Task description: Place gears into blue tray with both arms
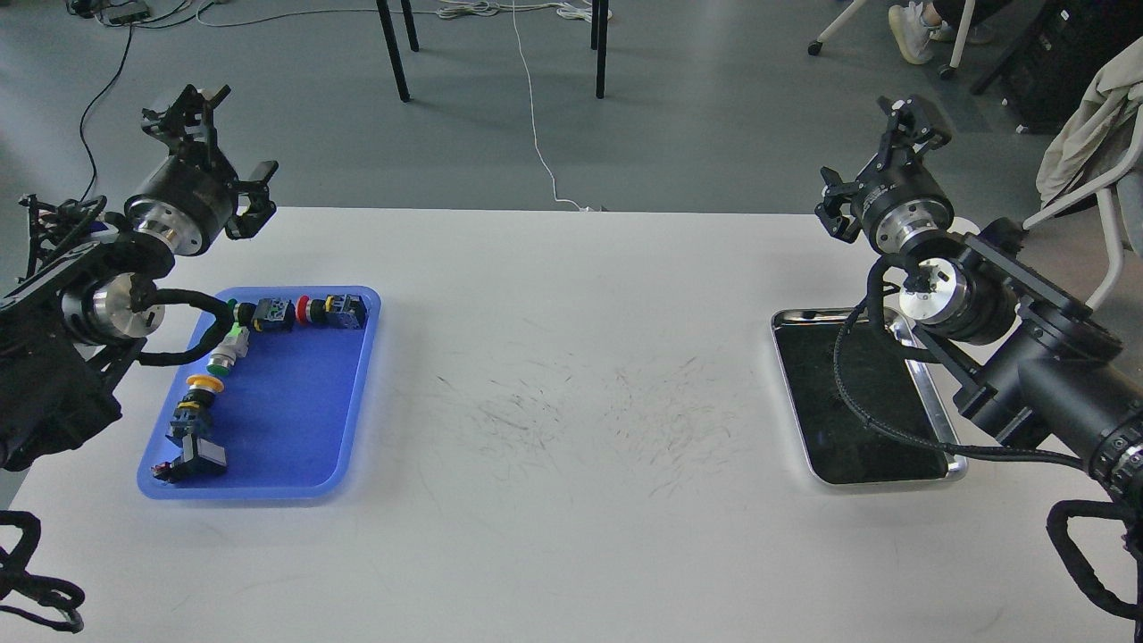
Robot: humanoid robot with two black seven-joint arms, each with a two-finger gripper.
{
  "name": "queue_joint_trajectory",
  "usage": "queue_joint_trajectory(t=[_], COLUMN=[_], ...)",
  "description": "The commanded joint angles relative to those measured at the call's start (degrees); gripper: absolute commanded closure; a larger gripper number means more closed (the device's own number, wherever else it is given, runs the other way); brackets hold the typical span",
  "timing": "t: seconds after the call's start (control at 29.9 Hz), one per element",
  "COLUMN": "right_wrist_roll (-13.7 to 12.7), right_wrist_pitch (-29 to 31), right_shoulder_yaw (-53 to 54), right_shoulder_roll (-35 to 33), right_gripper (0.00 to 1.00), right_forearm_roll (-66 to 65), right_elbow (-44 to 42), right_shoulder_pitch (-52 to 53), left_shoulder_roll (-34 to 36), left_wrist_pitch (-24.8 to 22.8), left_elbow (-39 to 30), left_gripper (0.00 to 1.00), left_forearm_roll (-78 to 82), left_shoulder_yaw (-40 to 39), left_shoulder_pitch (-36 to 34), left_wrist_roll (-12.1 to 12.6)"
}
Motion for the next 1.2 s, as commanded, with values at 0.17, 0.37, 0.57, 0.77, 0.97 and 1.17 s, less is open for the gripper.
queue_joint_trajectory(t=[0.17, 0.37, 0.57, 0.77, 0.97, 1.17], right_wrist_roll=[0.0, 0.0, 0.0, 0.0, 0.0, 0.0], right_wrist_pitch=[-0.13, -0.22, -0.22, -0.22, -0.22, -0.22], right_shoulder_yaw=[-0.1, -0.36, -0.36, -0.36, -0.36, -0.36], right_shoulder_roll=[0.17, 0.09, 0.09, 0.09, 0.0, 0.0], right_gripper=[0.01, 0.01, 0.01, 0.01, 0.01, 0.01], right_forearm_roll=[0.0, 0.0, 0.0, 0.0, 0.0, 0.0], right_elbow=[-0.08, -0.08, -0.08, -0.08, -0.08, -0.08], right_shoulder_pitch=[0.27, 0.36, 0.27, 0.45, 0.45, 0.36], left_shoulder_roll=[-0.32, -0.41, -0.41, -0.32, -0.32, -0.32], left_wrist_pitch=[0.53, 0.53, 0.44, 0.26, 0.26, 0.26], left_elbow=[0.1, 0.1, 0.1, 0.1, 0.1, 0.1], left_gripper=[0.02, 0.02, 0.02, 0.02, 0.02, 0.02], left_forearm_roll=[0.14, 0.14, 0.23, 0.23, 0.23, 0.23], left_shoulder_yaw=[0.09, 0.09, 0.17, 0.17, 0.17, 0.17], left_shoulder_pitch=[0.0, 0.0, 0.0, 0.0, 0.0, 0.0], left_wrist_roll=[0.01, 0.01, 0.01, 0.01, 0.01, 0.01])
